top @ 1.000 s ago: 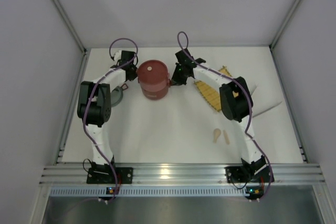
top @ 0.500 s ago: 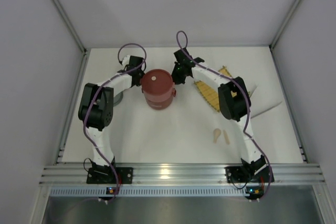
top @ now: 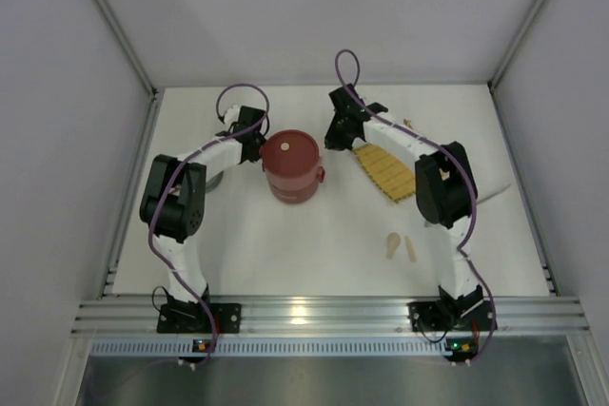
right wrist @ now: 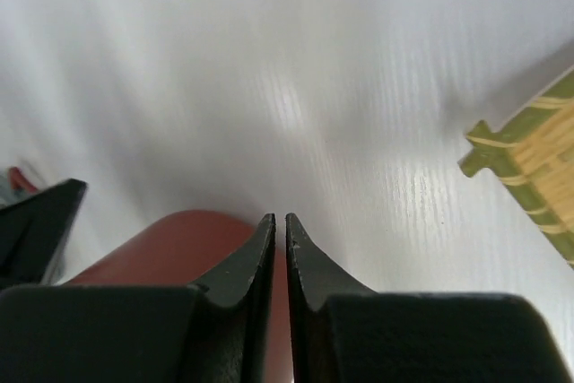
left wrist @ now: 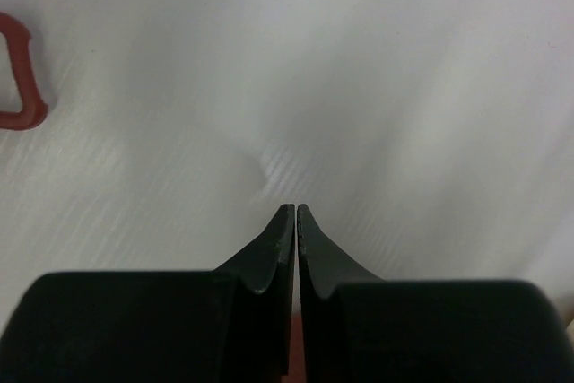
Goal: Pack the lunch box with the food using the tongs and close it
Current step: Adjust the packing box at the center of the board.
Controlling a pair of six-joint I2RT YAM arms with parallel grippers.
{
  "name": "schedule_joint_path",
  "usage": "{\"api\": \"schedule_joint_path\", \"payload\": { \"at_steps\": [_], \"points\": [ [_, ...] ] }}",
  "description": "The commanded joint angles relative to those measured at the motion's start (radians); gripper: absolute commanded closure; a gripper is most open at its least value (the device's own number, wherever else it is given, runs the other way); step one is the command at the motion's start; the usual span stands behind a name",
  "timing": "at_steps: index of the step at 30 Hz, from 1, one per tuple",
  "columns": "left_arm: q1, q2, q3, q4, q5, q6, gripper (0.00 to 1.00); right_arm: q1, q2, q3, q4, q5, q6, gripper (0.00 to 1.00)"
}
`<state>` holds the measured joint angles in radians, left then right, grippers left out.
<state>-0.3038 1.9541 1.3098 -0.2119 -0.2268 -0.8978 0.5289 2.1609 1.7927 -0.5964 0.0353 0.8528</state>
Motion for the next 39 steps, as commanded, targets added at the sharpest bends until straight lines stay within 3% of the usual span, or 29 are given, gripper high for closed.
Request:
{"api": "schedule_joint_path", "payload": {
  "at_steps": [1, 5, 12, 18, 39],
  "points": [
    [-0.001, -0.083, -0.029, -0.003, -0.066, -0.042, 0.91, -0.02, -0.148, -0.013, -0.017, 0.1, -0.031, 0.91],
    [0.002, -0.092, -0.024, -0.033, -0.088, -0.047, 0.91, -0.021, -0.216, -0.078, -0.023, 0.103, -0.034, 0.91],
    [0.006, -0.133, -0.073, -0.024, -0.094, -0.039, 0.92, 0.002, -0.354, -0.332, 0.064, 0.064, -0.011, 0.91],
    [0.006, -0.161, -0.118, -0.023, -0.111, -0.043, 0.92, 0.045, -0.4, -0.427, 0.113, 0.058, 0.022, 0.92],
    [0.012, -0.208, -0.198, 0.019, -0.039, -0.023, 0.94, 0.155, -0.302, -0.429, 0.224, 0.014, 0.129, 0.92]
  ]
}}
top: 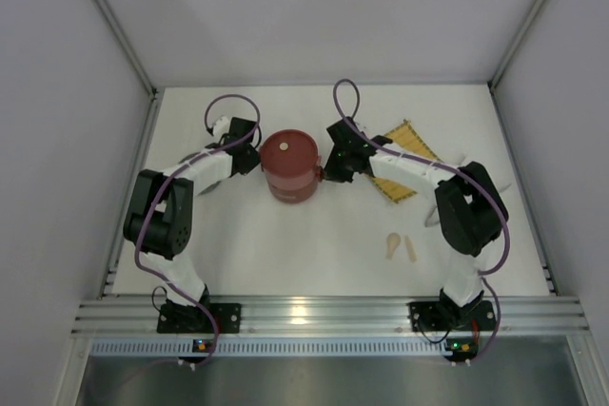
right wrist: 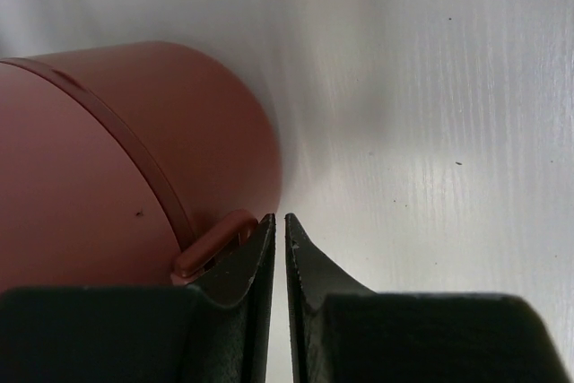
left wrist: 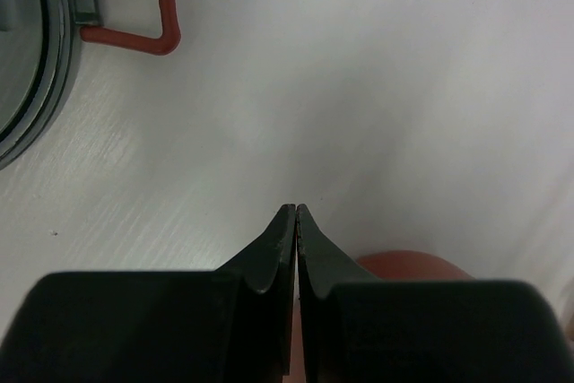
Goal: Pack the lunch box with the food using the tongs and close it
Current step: Adjust the packing box at the center of the board.
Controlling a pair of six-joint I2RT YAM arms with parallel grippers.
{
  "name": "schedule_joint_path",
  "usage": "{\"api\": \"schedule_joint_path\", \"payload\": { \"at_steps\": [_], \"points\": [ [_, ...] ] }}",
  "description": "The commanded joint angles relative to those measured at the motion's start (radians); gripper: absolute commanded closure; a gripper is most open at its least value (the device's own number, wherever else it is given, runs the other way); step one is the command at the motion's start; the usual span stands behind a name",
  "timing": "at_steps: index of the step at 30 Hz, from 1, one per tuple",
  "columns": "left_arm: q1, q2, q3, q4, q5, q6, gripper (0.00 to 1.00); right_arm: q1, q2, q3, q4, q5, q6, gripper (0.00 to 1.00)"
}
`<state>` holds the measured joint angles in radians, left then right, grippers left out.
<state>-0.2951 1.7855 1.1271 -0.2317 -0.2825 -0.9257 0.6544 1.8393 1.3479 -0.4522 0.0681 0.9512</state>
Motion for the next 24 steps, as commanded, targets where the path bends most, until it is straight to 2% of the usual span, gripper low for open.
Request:
{"api": "schedule_joint_path", "payload": {
  "at_steps": [1, 24],
  "points": [
    [0.004, -0.043, -0.018, 0.04, 0.02, 0.005, 0.94, 0.031, 0.021, 0.017, 0.079, -0.017, 0.031, 0.92],
    [-0.035, -0.032, -0.036, 0.081, 0.077, 0.005, 0.98, 0.044, 0.106, 0.108, 0.061, -0.025, 0.004, 0.92]
  ]
}}
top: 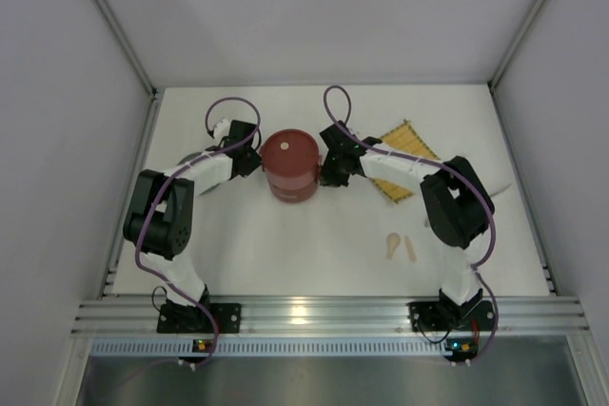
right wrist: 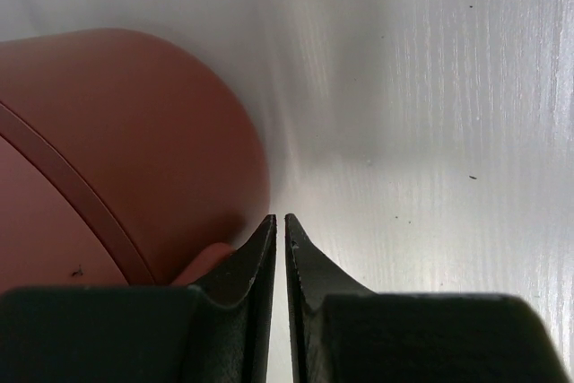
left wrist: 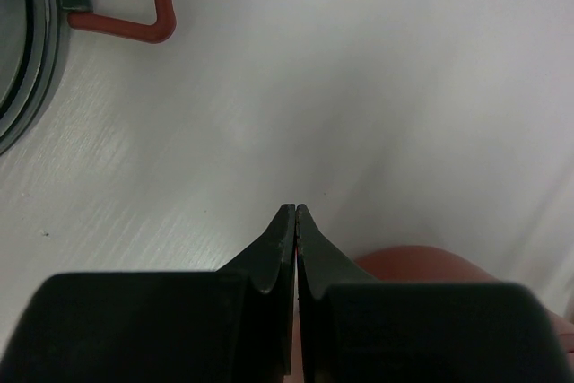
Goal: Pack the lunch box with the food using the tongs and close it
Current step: Adjust the packing box at the center of the board.
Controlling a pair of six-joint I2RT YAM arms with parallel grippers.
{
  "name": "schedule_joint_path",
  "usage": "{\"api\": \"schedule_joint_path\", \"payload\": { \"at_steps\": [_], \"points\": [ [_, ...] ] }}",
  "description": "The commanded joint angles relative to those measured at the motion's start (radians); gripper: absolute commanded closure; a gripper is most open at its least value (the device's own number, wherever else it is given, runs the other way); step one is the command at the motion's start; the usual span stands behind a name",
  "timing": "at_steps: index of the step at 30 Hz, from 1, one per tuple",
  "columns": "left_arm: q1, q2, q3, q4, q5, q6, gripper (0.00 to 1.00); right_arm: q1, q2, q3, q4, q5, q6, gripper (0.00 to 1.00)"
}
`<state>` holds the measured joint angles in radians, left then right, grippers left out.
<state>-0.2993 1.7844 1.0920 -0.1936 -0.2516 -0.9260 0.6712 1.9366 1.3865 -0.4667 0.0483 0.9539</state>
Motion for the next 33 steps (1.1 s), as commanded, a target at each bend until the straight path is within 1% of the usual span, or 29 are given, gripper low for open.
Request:
{"api": "schedule_joint_path", "payload": {
  "at_steps": [1, 10, 14, 18, 20, 21, 23, 26, 31, 33],
  "points": [
    [-0.031, -0.033, -0.001, 0.045, 0.046, 0.007, 0.98, 0.027, 0.013, 0.072, 0.074, -0.004, 0.0, 0.92],
    [-0.031, -0.025, 0.003, 0.042, 0.051, 0.007, 0.98, 0.027, 0.025, 0.123, 0.014, 0.008, -0.041, 0.92],
    [-0.031, -0.022, 0.0, 0.043, 0.046, 0.01, 0.98, 0.013, 0.001, 0.083, 0.016, 0.016, -0.046, 0.92],
    [-0.031, -0.023, -0.004, 0.049, 0.051, 0.006, 0.98, -0.001, -0.027, 0.046, 0.042, -0.001, -0.049, 0.95],
    [-0.029, -0.023, -0.007, 0.054, 0.057, 0.003, 0.98, -0.004, -0.034, 0.042, 0.069, -0.031, -0.053, 0.96],
    [-0.031, -0.023, -0.006, 0.056, 0.058, 0.001, 0.98, -0.004, -0.034, 0.04, 0.086, -0.042, -0.06, 0.98],
    [-0.029, -0.023, -0.007, 0.054, 0.06, -0.002, 0.98, -0.004, -0.036, 0.032, 0.14, -0.095, -0.06, 0.99],
    [-0.031, -0.022, -0.011, 0.06, 0.066, -0.002, 0.98, -0.002, -0.028, 0.032, 0.201, -0.143, -0.073, 1.0],
    [-0.037, -0.011, 0.002, 0.065, 0.077, 0.003, 0.98, 0.011, 0.007, 0.08, 0.214, -0.197, -0.107, 1.0],
    [-0.041, -0.005, 0.011, 0.06, 0.081, 0.007, 0.98, 0.011, 0.007, 0.072, 0.265, -0.235, -0.116, 1.0]
  ]
}}
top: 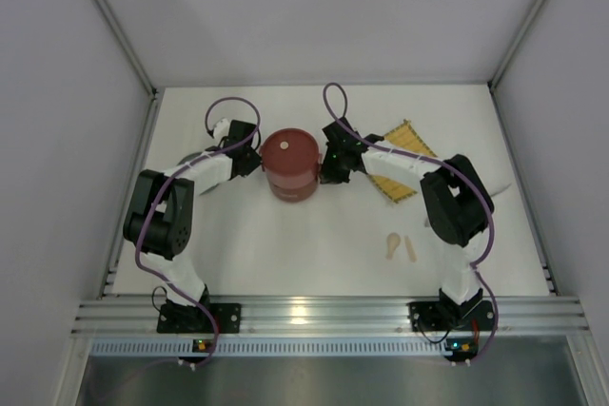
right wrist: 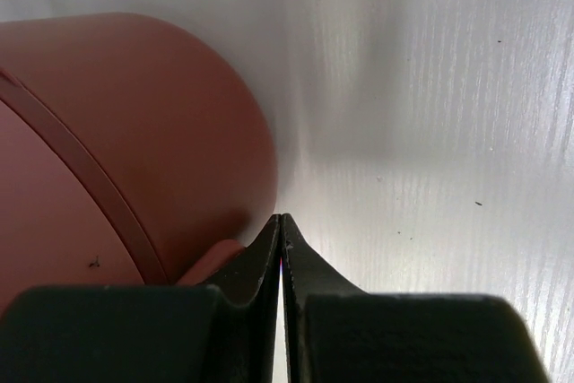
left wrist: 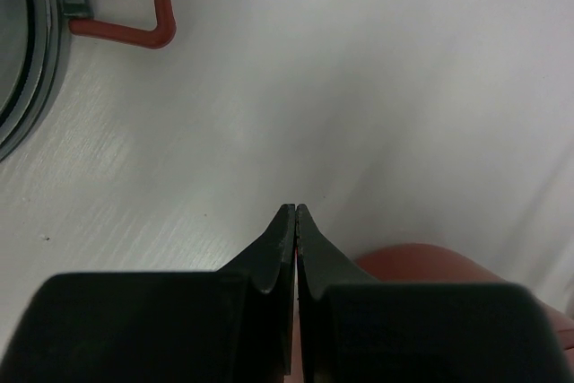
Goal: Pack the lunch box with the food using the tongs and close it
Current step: Adjust the packing box at the center of the board.
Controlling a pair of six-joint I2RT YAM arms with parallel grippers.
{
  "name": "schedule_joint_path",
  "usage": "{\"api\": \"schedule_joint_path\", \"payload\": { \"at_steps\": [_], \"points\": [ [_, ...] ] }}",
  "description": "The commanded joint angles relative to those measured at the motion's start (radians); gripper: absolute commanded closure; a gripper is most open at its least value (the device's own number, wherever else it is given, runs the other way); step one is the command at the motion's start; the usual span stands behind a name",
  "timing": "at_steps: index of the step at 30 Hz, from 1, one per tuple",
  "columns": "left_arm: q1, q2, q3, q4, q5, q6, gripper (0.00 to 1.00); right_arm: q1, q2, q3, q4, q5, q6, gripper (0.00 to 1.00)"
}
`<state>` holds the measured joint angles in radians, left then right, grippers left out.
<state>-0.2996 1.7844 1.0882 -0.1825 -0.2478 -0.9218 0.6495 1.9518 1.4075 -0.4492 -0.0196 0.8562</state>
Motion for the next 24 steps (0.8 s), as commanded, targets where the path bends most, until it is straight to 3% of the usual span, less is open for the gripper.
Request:
{"api": "schedule_joint_path", "payload": {
  "at_steps": [1, 10, 24],
  "points": [
    [-0.045, 0.001, 0.022, 0.045, 0.079, 0.004, 0.98, 0.033, -0.007, 0.045, 0.265, -0.181, -0.023, 1.0],
    [-0.079, 0.007, 0.019, 0.044, 0.065, -0.006, 0.98, 0.038, 0.007, 0.065, 0.345, -0.258, -0.045, 1.0],
    [-0.184, 0.021, 0.015, 0.037, 0.01, -0.038, 0.99, 0.033, 0.088, 0.226, 0.297, -0.252, 0.014, 1.0]
  ]
}}
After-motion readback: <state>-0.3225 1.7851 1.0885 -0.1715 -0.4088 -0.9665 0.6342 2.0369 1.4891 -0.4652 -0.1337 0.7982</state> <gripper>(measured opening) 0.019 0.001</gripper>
